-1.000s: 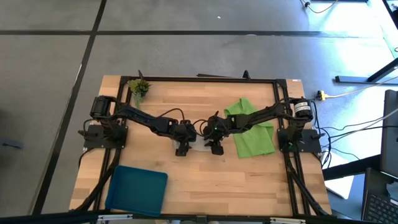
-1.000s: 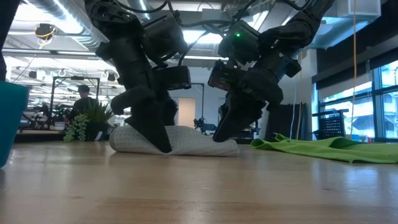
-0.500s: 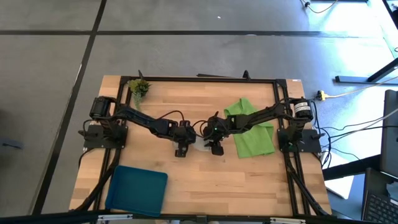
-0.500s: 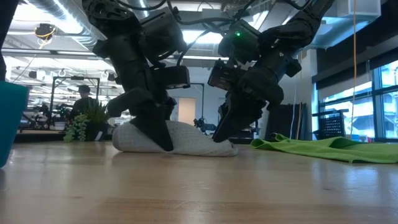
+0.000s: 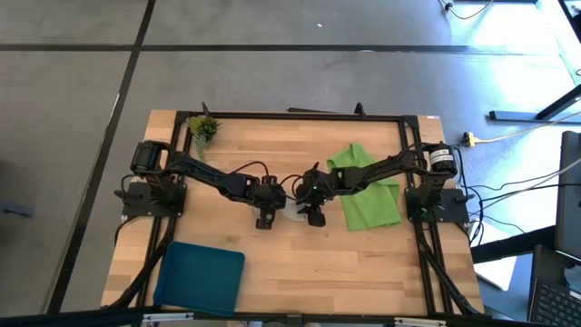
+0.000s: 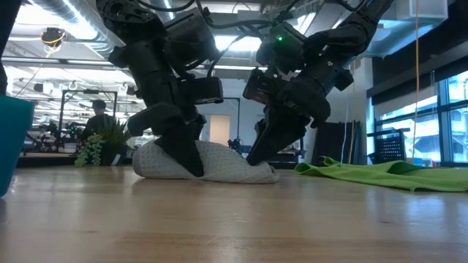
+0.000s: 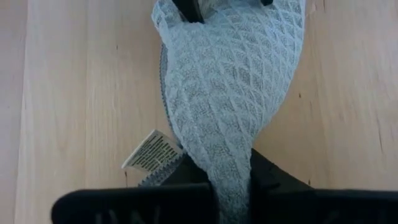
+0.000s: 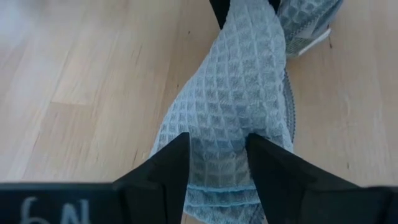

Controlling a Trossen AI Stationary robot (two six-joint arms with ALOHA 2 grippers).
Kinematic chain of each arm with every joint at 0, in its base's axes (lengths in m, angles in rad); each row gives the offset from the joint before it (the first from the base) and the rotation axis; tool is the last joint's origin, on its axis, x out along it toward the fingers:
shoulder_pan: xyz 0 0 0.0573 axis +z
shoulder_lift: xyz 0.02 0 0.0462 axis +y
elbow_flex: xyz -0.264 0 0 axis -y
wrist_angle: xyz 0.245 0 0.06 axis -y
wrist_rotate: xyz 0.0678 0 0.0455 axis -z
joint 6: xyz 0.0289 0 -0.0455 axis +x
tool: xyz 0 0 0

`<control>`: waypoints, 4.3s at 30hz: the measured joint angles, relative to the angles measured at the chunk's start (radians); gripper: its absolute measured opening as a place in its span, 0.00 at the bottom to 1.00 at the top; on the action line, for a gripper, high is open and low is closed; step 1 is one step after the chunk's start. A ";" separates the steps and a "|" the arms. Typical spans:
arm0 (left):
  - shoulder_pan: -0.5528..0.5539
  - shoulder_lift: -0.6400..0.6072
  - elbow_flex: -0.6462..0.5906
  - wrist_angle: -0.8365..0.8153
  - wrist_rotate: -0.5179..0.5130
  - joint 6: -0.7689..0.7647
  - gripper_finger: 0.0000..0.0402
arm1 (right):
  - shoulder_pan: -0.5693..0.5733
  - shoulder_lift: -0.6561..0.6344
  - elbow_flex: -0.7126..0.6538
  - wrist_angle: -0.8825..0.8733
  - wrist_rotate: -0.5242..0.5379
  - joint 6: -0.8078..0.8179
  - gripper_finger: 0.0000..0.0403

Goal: Fold microfiber towels
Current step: Put the gray microfiber cloth into the blue bin

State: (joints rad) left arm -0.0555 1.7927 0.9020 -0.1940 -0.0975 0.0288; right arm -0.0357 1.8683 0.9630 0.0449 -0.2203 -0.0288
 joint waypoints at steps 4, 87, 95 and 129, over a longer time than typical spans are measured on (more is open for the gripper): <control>0.000 0.000 0.000 0.000 0.002 -0.004 0.05 | 0.000 0.000 0.000 -0.007 -0.002 0.033 0.40; -1.103 -0.557 0.000 -0.629 -0.229 -0.986 0.05 | 0.210 -0.277 0.088 -0.008 0.202 0.023 0.65; -1.112 -0.432 0.000 -0.617 -0.230 -0.990 0.05 | 0.210 -0.277 0.088 0.020 0.201 0.024 0.65; -0.952 -0.203 0.000 -0.625 -0.122 -0.968 0.13 | 0.210 -0.276 0.088 0.025 0.192 0.016 0.65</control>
State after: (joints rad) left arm -1.0073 1.5902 0.9020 -0.8188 -0.2193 -0.9392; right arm 0.1741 1.5921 1.0508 0.0704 -0.0280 -0.0124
